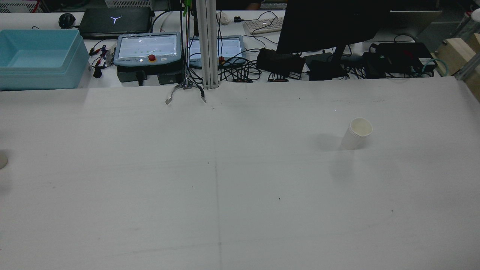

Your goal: Pour water

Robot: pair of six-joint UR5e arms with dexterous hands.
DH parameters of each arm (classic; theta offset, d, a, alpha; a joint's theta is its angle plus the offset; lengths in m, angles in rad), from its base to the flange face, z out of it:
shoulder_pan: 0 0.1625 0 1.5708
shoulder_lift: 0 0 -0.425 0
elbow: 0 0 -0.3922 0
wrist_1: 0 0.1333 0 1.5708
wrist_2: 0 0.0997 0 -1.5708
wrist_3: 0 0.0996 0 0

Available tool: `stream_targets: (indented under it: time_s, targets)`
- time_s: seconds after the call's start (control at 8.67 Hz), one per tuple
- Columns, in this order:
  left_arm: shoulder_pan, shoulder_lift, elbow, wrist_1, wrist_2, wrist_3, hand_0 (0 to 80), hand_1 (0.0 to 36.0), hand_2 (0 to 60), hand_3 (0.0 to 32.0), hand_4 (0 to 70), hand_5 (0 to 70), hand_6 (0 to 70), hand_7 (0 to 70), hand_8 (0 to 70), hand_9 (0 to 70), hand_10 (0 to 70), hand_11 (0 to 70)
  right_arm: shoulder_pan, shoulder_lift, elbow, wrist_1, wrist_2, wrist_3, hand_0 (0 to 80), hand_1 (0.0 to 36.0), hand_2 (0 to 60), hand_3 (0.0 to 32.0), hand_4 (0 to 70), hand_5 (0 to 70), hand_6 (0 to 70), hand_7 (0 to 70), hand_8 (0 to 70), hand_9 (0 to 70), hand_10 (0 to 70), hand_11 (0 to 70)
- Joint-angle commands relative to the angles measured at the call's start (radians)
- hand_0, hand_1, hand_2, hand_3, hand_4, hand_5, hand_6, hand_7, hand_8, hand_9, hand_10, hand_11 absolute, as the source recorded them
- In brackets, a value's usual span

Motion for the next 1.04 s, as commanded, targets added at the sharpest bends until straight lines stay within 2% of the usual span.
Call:
stream_targets:
  time_s: [0.0,0.12,0.35,0.69,0.81,0.92]
  targets:
    - [0.005,0.017,0.025,-0.025,-0.002,0.108,53.0,13.3,0.0,1.0,11.5,0.0,0.0,3.7,0.0,0.0,1.9,4.8,0.0,-0.01,-0.006,0.0,-0.003,0.012,47.3,15.8,14.3,0.0,5.8,3.2,2.6,4.3,0.0,0.6,0.0,0.3]
    - [0.017,0.015,0.027,-0.028,-0.003,0.119,53.2,13.7,0.0,2.6,10.4,0.0,0.0,3.6,0.0,0.0,1.6,4.4,0.0,-0.01,-0.011,0.002,-0.003,0.015,47.2,15.7,14.8,0.0,5.6,2.9,2.6,4.2,0.0,0.8,0.0,0.4]
    - [0.032,-0.02,0.045,-0.022,-0.043,0.119,53.4,13.4,0.0,1.4,11.3,0.0,0.0,4.3,0.0,0.0,1.7,4.6,-0.009,-0.008,-0.047,0.002,0.001,0.015,47.2,15.8,15.0,0.0,5.8,3.2,2.7,4.4,0.0,0.9,0.0,0.5]
    - [0.083,-0.103,0.181,-0.051,-0.06,0.121,53.5,13.5,0.0,3.6,10.9,0.0,0.0,4.6,0.0,0.0,2.0,5.0,-0.015,-0.008,-0.07,0.003,0.001,0.015,46.9,15.5,14.9,0.0,4.8,2.8,2.3,3.6,0.0,0.9,0.0,0.8]
    - [0.098,-0.123,0.252,-0.097,-0.067,0.119,53.5,13.7,0.0,4.2,10.5,0.1,0.0,4.7,0.0,0.0,2.0,4.9,-0.02,0.0,-0.086,0.005,0.001,0.017,46.9,15.5,15.4,0.0,4.8,2.5,2.3,3.6,0.0,1.1,0.0,1.0]
    - [0.114,-0.124,0.304,-0.144,-0.098,0.118,53.5,13.7,0.0,3.2,10.3,0.0,0.0,4.7,0.0,0.0,2.0,4.9,-0.028,0.003,-0.087,0.005,0.003,0.014,46.7,15.4,15.5,0.0,4.9,2.6,2.4,3.9,0.0,1.2,0.0,1.1]
